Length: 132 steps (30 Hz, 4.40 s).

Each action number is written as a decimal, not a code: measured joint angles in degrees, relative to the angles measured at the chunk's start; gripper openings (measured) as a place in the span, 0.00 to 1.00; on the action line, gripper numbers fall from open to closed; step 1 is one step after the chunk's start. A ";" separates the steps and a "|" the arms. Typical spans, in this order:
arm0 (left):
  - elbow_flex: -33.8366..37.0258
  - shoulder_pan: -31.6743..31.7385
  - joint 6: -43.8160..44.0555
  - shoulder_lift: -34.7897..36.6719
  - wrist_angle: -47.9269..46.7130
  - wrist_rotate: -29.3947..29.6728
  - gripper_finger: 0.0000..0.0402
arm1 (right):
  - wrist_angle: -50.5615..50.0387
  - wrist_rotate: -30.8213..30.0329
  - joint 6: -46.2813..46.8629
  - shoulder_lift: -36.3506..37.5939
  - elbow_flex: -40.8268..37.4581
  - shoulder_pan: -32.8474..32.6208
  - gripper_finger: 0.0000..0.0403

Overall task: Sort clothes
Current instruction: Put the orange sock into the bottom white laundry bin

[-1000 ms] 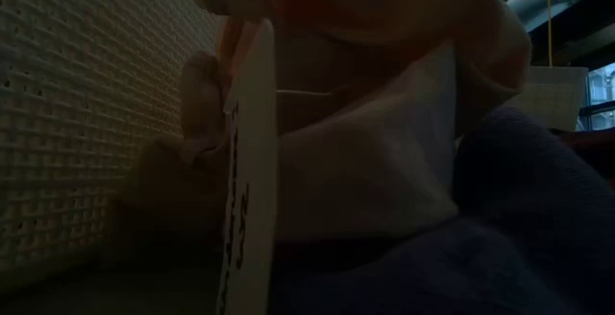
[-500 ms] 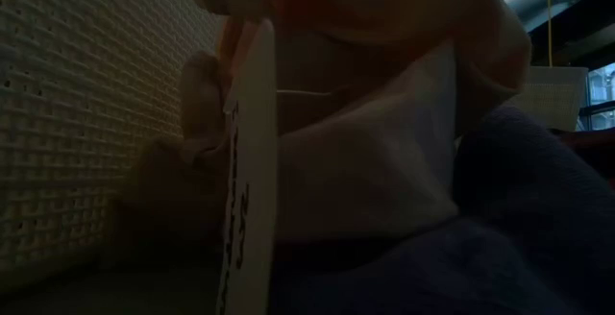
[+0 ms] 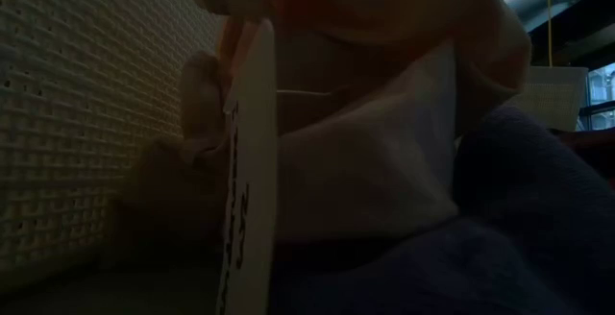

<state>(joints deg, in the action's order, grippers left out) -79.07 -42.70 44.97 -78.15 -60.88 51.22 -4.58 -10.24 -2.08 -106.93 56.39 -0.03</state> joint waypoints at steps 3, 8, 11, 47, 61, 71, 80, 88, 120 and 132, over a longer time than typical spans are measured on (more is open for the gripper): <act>0.00 0.00 -0.02 0.00 0.00 0.00 0.37 | -2.14 -0.08 -0.40 1.49 -0.03 -0.34 0.03; 0.00 0.00 -0.02 -0.02 0.00 -0.02 0.37 | -5.08 -5.52 -1.49 6.40 -0.08 -2.31 0.09; 0.00 0.15 -0.15 -0.02 0.00 -0.02 0.37 | -6.77 -9.04 -2.82 9.63 -0.03 -3.83 0.08; 0.04 18.05 -36.14 -7.50 21.55 -7.65 0.37 | -1.63 -4.33 -9.93 27.65 0.12 -7.97 0.08; 0.04 22.48 -49.67 -14.21 29.30 -10.50 0.37 | 0.14 5.82 -9.57 29.72 0.12 -7.96 0.08; 0.02 24.05 -50.00 -14.34 30.58 -9.92 0.37 | 0.66 8.55 -9.54 29.72 0.12 -7.93 0.08; 0.02 24.11 -49.10 -14.34 30.93 -11.31 0.35 | 0.64 8.83 -9.54 29.70 0.12 -7.93 0.08; 0.02 24.11 -50.99 -14.34 32.05 -11.65 0.06 | 0.64 8.81 -9.56 29.68 0.12 -7.93 0.08; 0.00 11.75 -52.87 -1.43 37.89 -8.32 0.01 | -24.90 -5.23 1.74 32.04 0.01 -7.80 0.54; -0.02 0.88 -41.44 3.54 31.40 -8.01 0.01 | -27.08 -5.22 2.51 32.08 0.07 -7.82 0.54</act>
<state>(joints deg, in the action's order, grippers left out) -79.09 -41.82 3.53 -74.61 -29.49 43.21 -31.66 -15.46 0.43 -74.85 56.47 -7.86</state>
